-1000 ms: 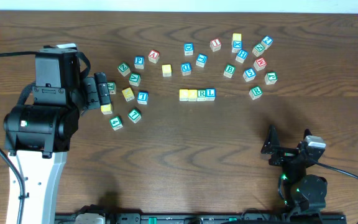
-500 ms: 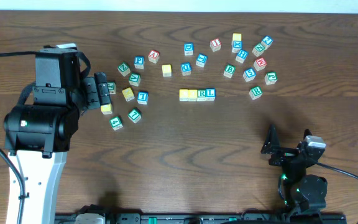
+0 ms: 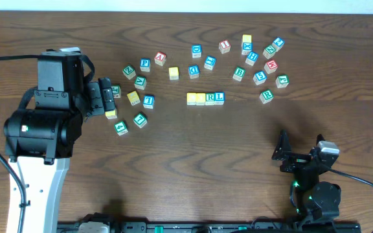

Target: Spell out CORL

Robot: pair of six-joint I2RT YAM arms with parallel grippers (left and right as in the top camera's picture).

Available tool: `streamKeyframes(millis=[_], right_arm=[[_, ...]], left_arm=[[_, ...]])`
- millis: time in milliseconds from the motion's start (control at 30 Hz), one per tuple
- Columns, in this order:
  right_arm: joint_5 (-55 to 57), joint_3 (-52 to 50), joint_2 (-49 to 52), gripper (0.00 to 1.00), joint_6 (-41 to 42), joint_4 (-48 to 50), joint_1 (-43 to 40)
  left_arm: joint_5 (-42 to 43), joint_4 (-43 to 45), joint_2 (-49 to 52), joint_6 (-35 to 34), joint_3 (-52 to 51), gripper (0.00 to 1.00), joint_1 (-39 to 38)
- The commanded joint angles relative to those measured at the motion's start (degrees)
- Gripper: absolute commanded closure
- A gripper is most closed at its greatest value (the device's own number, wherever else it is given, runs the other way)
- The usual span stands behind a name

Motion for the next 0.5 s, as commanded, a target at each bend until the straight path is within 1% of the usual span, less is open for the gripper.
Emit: streamKeyframes(millis=[0, 133, 233, 267, 467], right_arm=[[-0.3, -0.4, -0.6, 0.01, -0.3, 0.2, 0.4], [-0.3, -0.4, -0.6, 0.01, -0.3, 0.2, 0.4], [-0.3, -0.4, -0.6, 0.01, -0.3, 0.2, 0.4], [-0.3, -0.4, -0.6, 0.01, -0.3, 0.2, 0.4], [-0.3, -0.4, -0.6, 0.01, -0.3, 0.2, 0.4]], left_arm=[[-0.5, 0.4, -1.7, 0.5, 0.1, 0.02, 0.2], [-0.5, 8.5, -7.1, 0.5, -4.9, 0.02, 0.3], [-0.5, 18.9, -13.6, 0.5, -12.8, 0.03, 1.4], [-0.3, 25.9, -18.0, 0.5, -18.8, 0.02, 2.4], [4.7, 45.2, -31.3, 0.6, -38.1, 0.02, 7.2]])
